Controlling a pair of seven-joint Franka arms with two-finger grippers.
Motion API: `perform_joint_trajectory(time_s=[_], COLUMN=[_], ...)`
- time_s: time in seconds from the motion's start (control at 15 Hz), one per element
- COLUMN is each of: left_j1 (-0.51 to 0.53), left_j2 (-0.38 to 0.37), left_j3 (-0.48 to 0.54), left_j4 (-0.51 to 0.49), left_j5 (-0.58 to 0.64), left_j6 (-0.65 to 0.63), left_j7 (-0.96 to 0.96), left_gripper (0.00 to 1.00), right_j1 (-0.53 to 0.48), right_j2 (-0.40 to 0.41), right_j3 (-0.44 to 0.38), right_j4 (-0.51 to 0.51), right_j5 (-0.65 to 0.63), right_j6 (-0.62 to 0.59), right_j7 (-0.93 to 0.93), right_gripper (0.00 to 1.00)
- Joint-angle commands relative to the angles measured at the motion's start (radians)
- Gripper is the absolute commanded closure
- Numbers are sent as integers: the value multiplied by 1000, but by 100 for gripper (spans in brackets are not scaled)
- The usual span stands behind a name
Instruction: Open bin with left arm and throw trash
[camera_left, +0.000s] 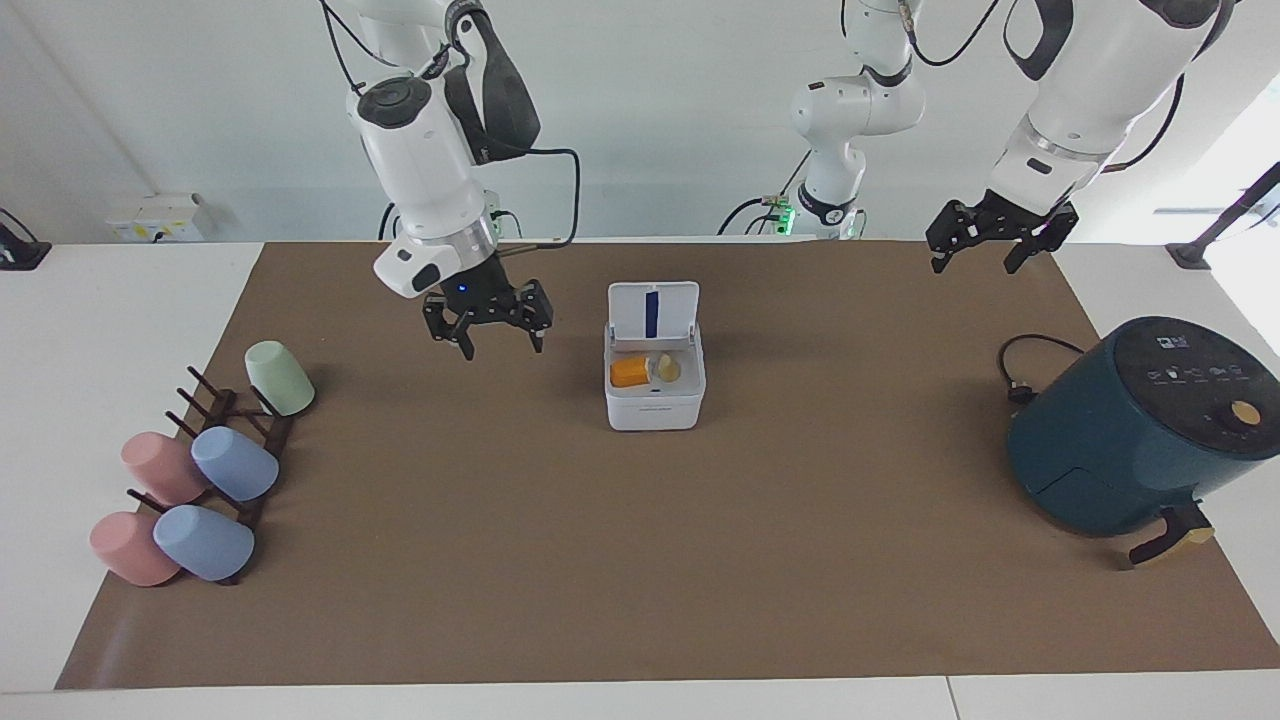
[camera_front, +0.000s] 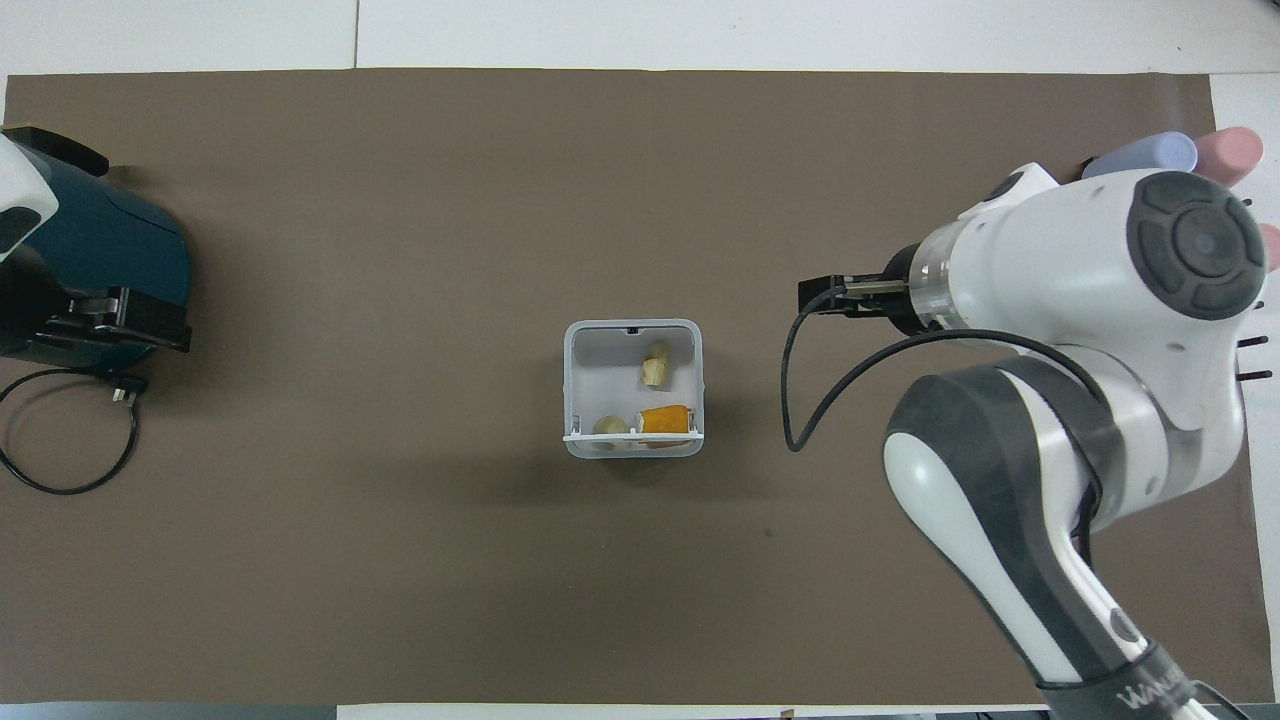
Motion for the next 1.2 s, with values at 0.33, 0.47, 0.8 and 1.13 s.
perform_joint_trajectory(time_s=[0.33, 0.47, 0.8, 1.13], left_j1=[0, -2, 0, 0], left_j2=[-18, -19, -21, -26], left_j3=[-11, -11, -11, -9], left_j4=[5, 0, 2, -7], left_j5=[-18, -18, -18, -39], left_j6=[-26, -38, -65, -23], left_j7=[-7, -9, -1, -4], left_gripper=[0, 0, 0, 0], right_j1=[-160, -183, -191, -245], right_j2=[-73, -81, -87, -89], right_j3=[13, 13, 11, 11], right_j4=[-14, -12, 20, 61], right_j5=[-27, -30, -96, -100], right_j6=[-188, -212, -229, -283], right_j7=[-21, -22, -36, -99], right_gripper=[0, 0, 0, 0])
